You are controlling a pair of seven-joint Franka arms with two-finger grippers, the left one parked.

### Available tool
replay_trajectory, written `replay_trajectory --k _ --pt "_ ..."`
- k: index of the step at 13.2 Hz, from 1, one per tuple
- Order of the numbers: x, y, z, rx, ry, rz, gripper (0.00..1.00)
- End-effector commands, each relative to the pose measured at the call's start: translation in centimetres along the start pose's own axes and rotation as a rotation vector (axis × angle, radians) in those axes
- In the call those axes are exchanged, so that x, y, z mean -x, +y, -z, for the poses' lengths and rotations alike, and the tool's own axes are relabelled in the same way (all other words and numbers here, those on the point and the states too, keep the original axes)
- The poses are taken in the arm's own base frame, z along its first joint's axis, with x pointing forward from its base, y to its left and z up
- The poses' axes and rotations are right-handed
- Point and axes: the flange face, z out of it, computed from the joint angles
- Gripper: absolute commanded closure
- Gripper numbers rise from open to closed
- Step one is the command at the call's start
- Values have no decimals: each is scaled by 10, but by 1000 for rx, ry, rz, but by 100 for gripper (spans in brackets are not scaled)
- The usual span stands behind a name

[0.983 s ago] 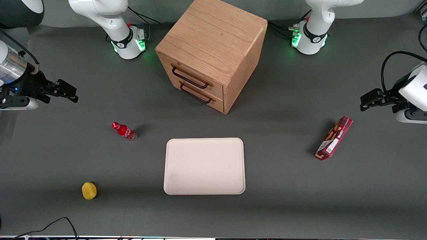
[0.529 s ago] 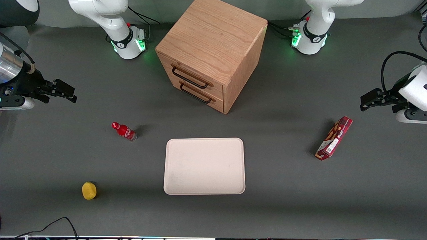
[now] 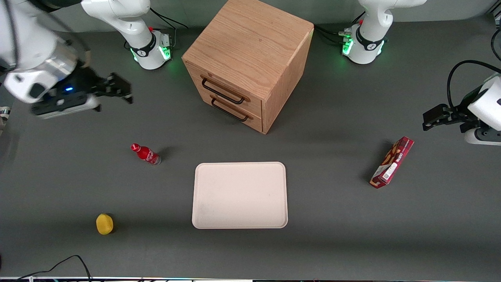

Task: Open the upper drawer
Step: 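Move the right gripper toward the upper drawer's black handle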

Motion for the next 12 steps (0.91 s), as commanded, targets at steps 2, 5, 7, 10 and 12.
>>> replay_trajectory --k 2,5,7,10,12 --pt "-10 -76 -24 -59 -40 206 0" --pt "-19 -97 -61 -238 -124 336 0" --pt "-26 -108 -88 -302 -175 393 0" --pt "-36 -110 -131 -355 -230 537 0" --pt "-41 -105 -155 -373 -233 574 0"
